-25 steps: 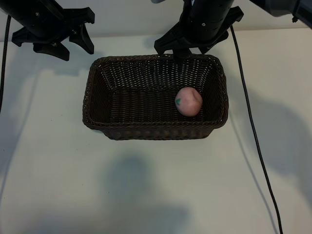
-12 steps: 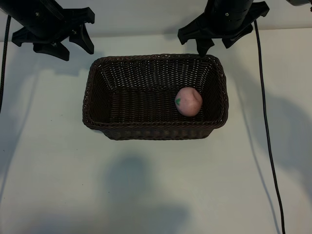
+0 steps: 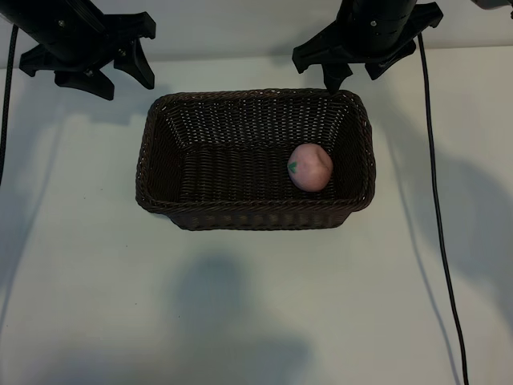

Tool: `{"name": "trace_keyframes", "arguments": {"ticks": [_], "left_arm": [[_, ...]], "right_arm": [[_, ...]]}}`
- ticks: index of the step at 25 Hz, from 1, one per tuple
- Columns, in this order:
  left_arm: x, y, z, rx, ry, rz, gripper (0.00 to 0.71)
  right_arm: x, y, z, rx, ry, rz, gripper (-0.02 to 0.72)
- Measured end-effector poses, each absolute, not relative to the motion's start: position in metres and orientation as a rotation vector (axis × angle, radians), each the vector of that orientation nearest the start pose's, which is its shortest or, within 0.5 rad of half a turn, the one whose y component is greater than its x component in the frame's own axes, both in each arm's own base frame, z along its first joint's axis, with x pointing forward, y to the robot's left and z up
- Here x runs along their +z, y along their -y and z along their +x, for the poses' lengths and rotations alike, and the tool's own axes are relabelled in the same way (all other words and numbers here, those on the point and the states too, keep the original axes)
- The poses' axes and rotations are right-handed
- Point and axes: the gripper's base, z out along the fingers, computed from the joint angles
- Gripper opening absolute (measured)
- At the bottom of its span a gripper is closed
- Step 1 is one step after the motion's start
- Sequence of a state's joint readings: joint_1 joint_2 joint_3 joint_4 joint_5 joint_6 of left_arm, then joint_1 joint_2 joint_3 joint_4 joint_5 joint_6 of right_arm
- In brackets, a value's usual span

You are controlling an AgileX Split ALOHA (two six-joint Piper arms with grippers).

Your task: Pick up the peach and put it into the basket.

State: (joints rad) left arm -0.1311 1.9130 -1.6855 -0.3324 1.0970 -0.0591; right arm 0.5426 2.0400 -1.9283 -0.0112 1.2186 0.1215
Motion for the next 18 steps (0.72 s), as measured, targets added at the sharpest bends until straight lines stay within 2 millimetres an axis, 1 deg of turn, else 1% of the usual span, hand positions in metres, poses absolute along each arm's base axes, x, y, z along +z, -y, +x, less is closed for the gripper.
{"name": "trace_keyframes", "arguments": {"ticks": [7,18], "left_arm": [[0.2811,0.0802,0.4058,-0.496,-2.801,-0.043,0.537],[0.2811,0.0802,0.4058,-0.496,-2.801,-0.043,0.537]], "right_arm": [[0.2871,-0.2293,0.3785,0.168,-2.769,-0.589,0.541],[0.2870,-0.2289,0.3788,0.159,-2.767,-0.590,0.541]]}}
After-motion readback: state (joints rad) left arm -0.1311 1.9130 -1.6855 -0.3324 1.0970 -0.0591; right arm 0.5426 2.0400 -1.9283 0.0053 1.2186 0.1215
